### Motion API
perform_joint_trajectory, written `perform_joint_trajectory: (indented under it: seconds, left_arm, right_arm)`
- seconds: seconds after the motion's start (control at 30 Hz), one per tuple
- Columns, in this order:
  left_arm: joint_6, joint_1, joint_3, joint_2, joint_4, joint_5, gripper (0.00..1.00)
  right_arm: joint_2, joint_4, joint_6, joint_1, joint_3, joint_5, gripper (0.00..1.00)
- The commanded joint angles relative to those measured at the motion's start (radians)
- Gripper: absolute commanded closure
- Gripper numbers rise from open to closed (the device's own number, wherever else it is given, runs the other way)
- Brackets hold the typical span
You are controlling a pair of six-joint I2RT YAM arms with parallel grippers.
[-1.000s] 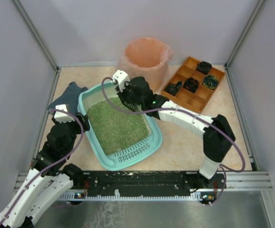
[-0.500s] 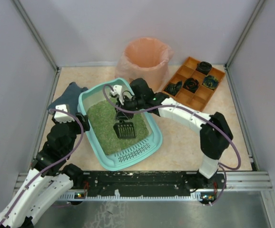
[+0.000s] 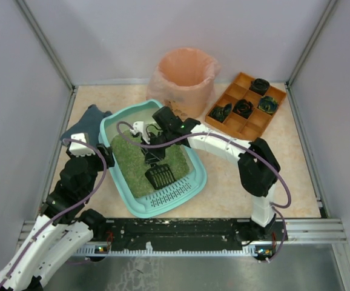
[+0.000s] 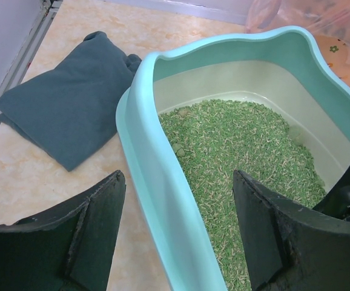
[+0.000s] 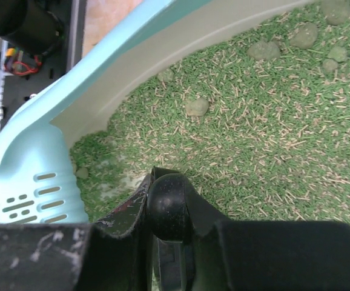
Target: Clean the litter box
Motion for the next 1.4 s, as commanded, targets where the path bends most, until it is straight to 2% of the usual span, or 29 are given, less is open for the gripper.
perform_joint_trajectory:
  seconds: [0.0, 0.13, 0.27, 0.5, 0.6, 0.73, 0.93, 1.03, 1.17, 1.27, 1.37]
  left_arm:
    - [0.001, 0.003, 0.009, 0.005, -0.001, 0.005, 0.23]
    - [0.001, 0.003, 0.009, 0.006, -0.002, 0.006, 0.23]
    - [0.002, 0.002, 0.009, 0.008, -0.002, 0.005, 0.23]
    - [0.001, 0.002, 0.009, 0.009, -0.003, 0.005, 0.23]
    - [0.001, 0.003, 0.009, 0.007, -0.004, 0.004, 0.23]
    - [-0.001, 0.003, 0.008, 0.006, -0.006, 0.001, 0.23]
    - [-0.001, 0.002, 0.009, 0.006, -0.005, 0.004, 0.23]
    - [-0.002, 0.003, 0.010, 0.004, -0.005, 0.004, 0.23]
    - [-0.002, 0.003, 0.009, 0.001, -0.005, 0.005, 0.23]
    - [-0.002, 0.003, 0.009, 0.002, -0.005, 0.008, 0.23]
    - [-0.004, 0.003, 0.009, 0.001, -0.005, 0.005, 0.22]
  right_arm:
    - [-0.083, 0.115, -0.060, 0.035, -0.096, 0.215, 1.00]
    - [-0.168, 0.364, -0.039, 0.035, -0.235, 0.404, 1.00]
    - [-0.204, 0.556, -0.064, 0.035, -0.297, 0.550, 1.00]
    - [-0.166, 0.710, -0.123, 0.035, -0.223, 0.726, 1.00]
    - [-0.158, 0.691, -0.128, 0.035, -0.157, 0.723, 1.00]
    - [-0.187, 0.630, -0.059, 0.036, -0.111, 0.638, 1.00]
    - [-0.208, 0.352, -0.016, 0.036, -0.031, 0.446, 1.00]
    - [-0.206, 0.207, -0.014, 0.035, -0.001, 0.415, 1.00]
    - [-0.234, 0.153, -0.022, 0.035, -0.038, 0.366, 1.00]
    - [-0.243, 0.144, 0.021, 0.035, -0.043, 0.410, 1.00]
    - [-0.260, 0.220, 0.099, 0.061, -0.081, 0.627, 1.00]
